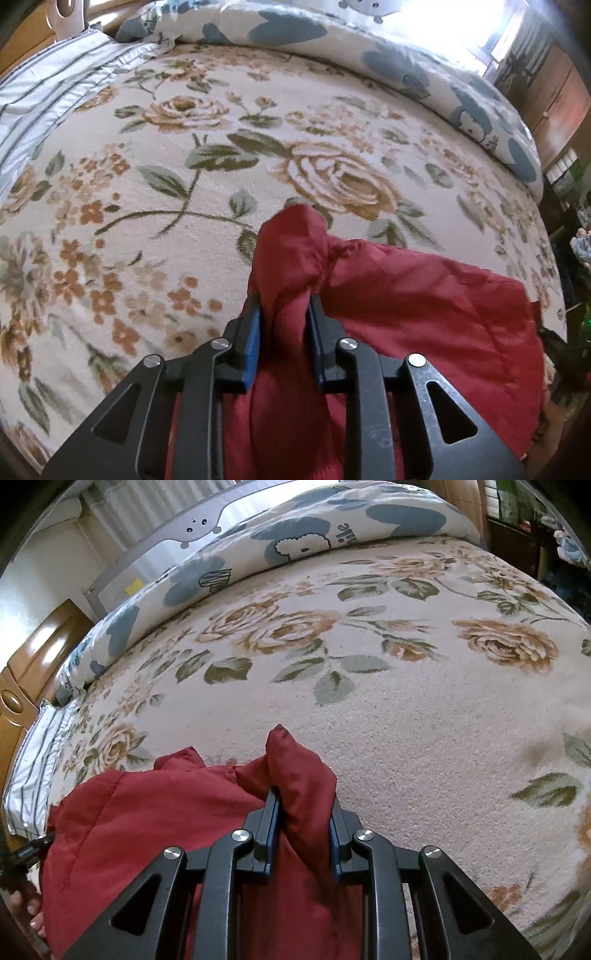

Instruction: Fold large clothes

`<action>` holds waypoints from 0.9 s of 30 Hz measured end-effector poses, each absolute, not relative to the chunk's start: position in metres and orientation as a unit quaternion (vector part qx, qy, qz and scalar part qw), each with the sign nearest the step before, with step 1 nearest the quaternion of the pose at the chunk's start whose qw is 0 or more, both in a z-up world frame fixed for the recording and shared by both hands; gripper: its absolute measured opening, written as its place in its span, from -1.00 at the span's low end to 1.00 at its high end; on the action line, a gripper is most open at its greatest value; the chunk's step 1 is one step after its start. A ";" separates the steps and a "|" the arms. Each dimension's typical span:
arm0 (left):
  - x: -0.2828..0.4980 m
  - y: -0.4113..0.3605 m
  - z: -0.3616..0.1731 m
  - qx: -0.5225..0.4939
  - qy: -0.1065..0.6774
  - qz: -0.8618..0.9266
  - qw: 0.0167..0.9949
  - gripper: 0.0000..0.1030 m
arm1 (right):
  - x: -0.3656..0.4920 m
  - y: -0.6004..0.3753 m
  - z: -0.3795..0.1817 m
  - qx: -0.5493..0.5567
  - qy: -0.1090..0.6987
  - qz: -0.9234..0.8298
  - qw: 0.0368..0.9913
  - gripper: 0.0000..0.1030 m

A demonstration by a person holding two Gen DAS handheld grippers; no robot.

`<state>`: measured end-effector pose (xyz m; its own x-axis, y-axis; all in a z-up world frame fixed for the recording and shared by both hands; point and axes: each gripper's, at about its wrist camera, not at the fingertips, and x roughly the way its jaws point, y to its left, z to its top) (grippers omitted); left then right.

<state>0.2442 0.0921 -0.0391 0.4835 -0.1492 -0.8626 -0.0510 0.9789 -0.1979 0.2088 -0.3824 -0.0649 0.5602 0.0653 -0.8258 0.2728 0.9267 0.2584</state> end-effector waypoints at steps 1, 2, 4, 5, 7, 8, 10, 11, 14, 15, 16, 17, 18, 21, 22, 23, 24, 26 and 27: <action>0.238 0.091 -0.033 -0.099 0.503 -0.035 0.858 -0.62 | 0.210 -0.382 -0.065 0.181 0.466 -0.061 0.864 -0.59; 0.231 0.089 -0.025 -0.099 0.496 -0.044 0.861 -0.62 | 0.210 -0.383 -0.066 0.180 0.467 -0.062 0.863 -0.59; 0.210 0.079 -0.008 -0.100 0.484 -0.080 0.866 -0.62 | 0.211 -0.383 -0.067 0.180 0.468 -0.064 0.863 -0.59; 0.204 0.074 -0.003 -0.096 0.481 -0.090 0.867 -0.62 | 0.211 -0.383 -0.067 0.180 0.468 -0.065 0.863 -0.58; 0.186 0.055 0.008 -0.077 0.475 -0.120 0.868 -0.62 | 0.211 -0.383 -0.067 0.179 0.469 -0.066 0.862 -0.58; 0.177 0.046 0.012 -0.068 0.474 -0.135 0.867 -0.62 | 0.211 -0.382 -0.067 0.179 0.469 -0.066 0.862 -0.58; 0.159 0.025 0.015 -0.049 0.478 -0.170 0.861 -0.58 | 0.211 -0.383 -0.067 0.179 0.469 -0.066 0.862 -0.58; 0.154 0.020 0.014 -0.045 0.481 -0.179 0.857 -0.56 | 0.211 -0.383 -0.067 0.180 0.469 -0.066 0.862 -0.57; 0.143 -0.002 -0.001 -0.012 0.498 -0.189 0.846 -0.55 | 0.211 -0.385 -0.065 0.183 0.468 -0.066 0.862 -0.53; 0.142 -0.008 -0.012 0.007 0.507 -0.177 0.843 -0.54 | 0.210 -0.386 -0.063 0.185 0.466 -0.066 0.863 -0.46; 0.143 -0.009 -0.019 0.010 0.512 -0.173 0.841 -0.54 | 0.207 -0.388 -0.058 0.190 0.461 -0.066 0.864 -0.40; 0.144 -0.008 -0.024 0.009 0.514 -0.172 0.840 -0.54 | 0.205 -0.389 -0.054 0.194 0.457 -0.066 0.865 -0.34; 0.147 -0.006 -0.030 0.003 0.514 -0.170 0.841 -0.54 | 0.198 -0.391 -0.046 0.200 0.449 -0.066 0.868 -0.30; 0.152 0.000 -0.037 -0.017 0.514 -0.167 0.841 -0.54 | 0.177 -0.387 -0.019 0.194 0.423 -0.063 0.883 -0.16; 0.152 0.001 -0.038 -0.022 0.515 -0.166 0.841 -0.55 | 0.169 -0.384 -0.010 0.191 0.416 -0.057 0.887 -0.12; 0.152 0.002 -0.039 -0.025 0.515 -0.165 0.841 -0.55 | 0.159 -0.378 0.000 0.188 0.408 -0.049 0.892 -0.01; 0.152 0.002 -0.040 -0.027 0.515 -0.164 0.841 -0.55 | 0.147 -0.370 0.010 0.181 0.400 -0.036 0.898 0.07; 0.150 0.000 -0.041 -0.025 0.513 -0.162 0.843 -0.54 | 0.133 -0.348 0.019 0.163 0.401 -0.003 0.901 0.17; 0.150 0.000 -0.042 -0.024 0.512 -0.160 0.844 -0.54 | 0.123 -0.331 0.021 0.149 0.411 0.025 0.899 0.20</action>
